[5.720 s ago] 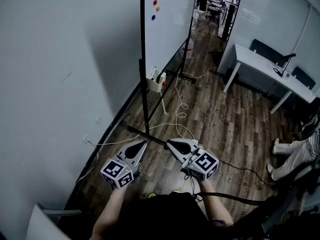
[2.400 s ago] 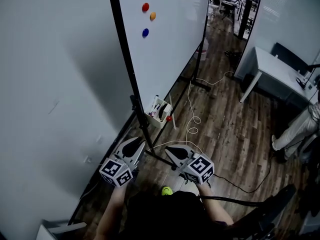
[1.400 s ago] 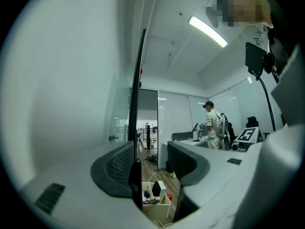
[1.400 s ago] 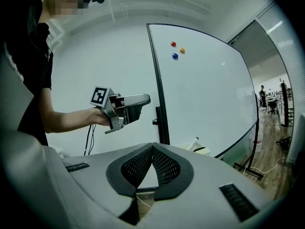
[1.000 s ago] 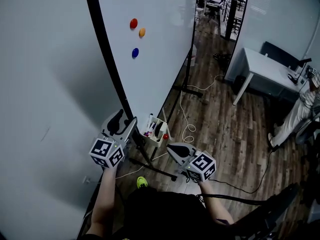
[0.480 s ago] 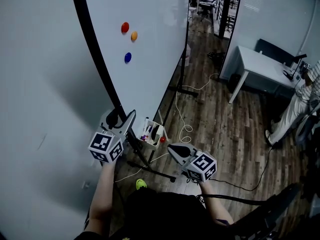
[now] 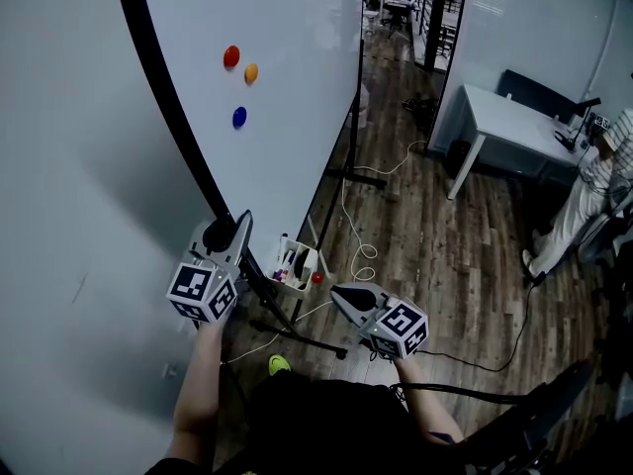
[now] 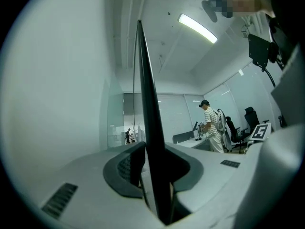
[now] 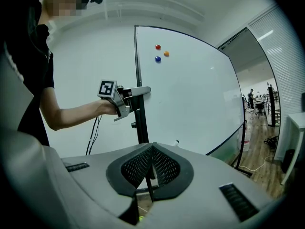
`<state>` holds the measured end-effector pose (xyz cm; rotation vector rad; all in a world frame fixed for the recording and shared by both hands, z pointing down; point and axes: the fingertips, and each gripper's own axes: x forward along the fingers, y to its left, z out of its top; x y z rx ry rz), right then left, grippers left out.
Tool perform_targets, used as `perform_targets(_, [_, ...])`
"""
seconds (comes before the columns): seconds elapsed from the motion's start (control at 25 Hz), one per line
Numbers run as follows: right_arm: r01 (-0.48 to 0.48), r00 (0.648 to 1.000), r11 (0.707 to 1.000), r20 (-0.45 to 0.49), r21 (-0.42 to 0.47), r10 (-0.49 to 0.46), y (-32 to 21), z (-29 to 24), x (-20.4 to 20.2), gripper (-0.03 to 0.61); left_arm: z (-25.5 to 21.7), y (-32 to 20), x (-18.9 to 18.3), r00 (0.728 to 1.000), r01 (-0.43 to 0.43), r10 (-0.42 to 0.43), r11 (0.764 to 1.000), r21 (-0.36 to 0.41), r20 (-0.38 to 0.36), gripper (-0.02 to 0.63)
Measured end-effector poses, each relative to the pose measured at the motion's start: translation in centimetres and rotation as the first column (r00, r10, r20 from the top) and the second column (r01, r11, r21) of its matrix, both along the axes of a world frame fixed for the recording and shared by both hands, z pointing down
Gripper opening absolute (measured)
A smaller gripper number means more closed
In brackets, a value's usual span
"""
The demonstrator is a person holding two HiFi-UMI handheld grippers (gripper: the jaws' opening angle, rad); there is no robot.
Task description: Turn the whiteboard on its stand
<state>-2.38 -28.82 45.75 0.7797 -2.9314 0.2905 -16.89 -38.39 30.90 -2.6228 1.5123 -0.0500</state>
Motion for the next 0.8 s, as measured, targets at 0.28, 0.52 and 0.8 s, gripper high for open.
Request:
perform_targets(0.28, [0.002, 1.000, 1.000, -0.005, -0.007, -0.002, 0.2, 0.7, 0.1, 0.025, 0.1, -0.5, -0.2, 0.999, 0.008, -0.008, 1.000, -0.005, -0.035, 0.090])
perform_targets(0.52, [-0.025, 1.000, 0.999, -0.010, -0.033, 0.025, -0.9, 1.8, 1.5, 0.025, 0.4, -1.9, 0.3, 0.999, 0.010, -0.011, 0.999, -0.042, -0.032, 0.087])
perform_targets(0.8, [-0.006, 1.000, 0.999, -0.005, -0.045, 0.006, -1.5, 2.0, 1.4, 0.025, 0.4, -2.9, 1.0, 1.000, 0.007, -0.007, 0.995, -0.100, -0.003, 0.087])
